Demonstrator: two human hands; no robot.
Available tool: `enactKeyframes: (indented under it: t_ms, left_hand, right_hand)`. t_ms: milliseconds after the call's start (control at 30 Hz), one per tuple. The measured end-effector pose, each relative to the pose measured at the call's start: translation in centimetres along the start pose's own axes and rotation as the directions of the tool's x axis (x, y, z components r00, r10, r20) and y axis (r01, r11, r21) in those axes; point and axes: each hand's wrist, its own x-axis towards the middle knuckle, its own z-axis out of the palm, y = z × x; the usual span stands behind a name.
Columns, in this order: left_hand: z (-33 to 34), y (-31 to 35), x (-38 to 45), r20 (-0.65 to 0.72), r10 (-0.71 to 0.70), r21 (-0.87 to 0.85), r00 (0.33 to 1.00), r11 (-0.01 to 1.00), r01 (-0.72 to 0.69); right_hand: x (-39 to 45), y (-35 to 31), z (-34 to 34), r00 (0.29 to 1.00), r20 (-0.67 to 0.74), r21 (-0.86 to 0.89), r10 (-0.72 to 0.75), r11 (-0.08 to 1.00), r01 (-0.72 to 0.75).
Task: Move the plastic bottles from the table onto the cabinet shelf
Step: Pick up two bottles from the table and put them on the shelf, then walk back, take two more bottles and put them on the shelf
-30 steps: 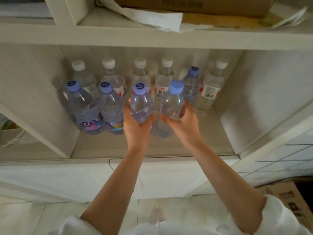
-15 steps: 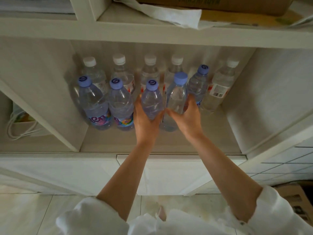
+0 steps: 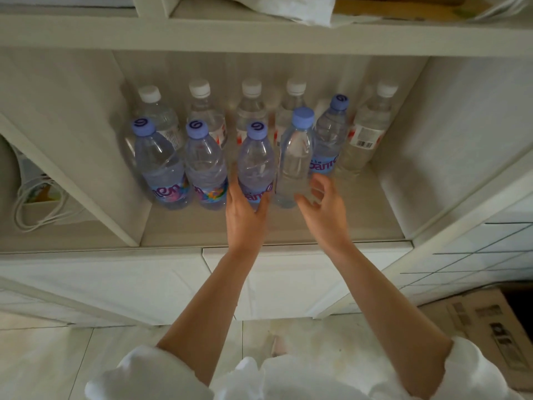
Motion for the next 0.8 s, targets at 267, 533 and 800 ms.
enactKeyframes:
  t_ms: [267, 533, 800]
  left_hand:
    - [-3.3, -0.4, -5.6, 0.088, -0.043, -0.003, 0.995, 0.999, 0.044]
    - [-8.1, -3.6, -13.5, 0.029, -0.188, 0.111, 0.982, 0.977, 0.184]
    - [-9.8, -5.5, -25.5, -0.257, -0.335, 0.03, 0.907, 0.935, 0.354]
  right_hand:
    - [-6.8, 1.5, 0.6, 0.996, 0.082, 0.012, 0.018, 1.0, -0.019]
    - [-12.4, 3.4, 1.0, 0.966, 0.248, -0.046, -0.073, 0.995, 0.087]
    - [-17.6, 7.0, -2.1, 0.843, 0.51, -0.072, -0.169, 0.968, 0.238]
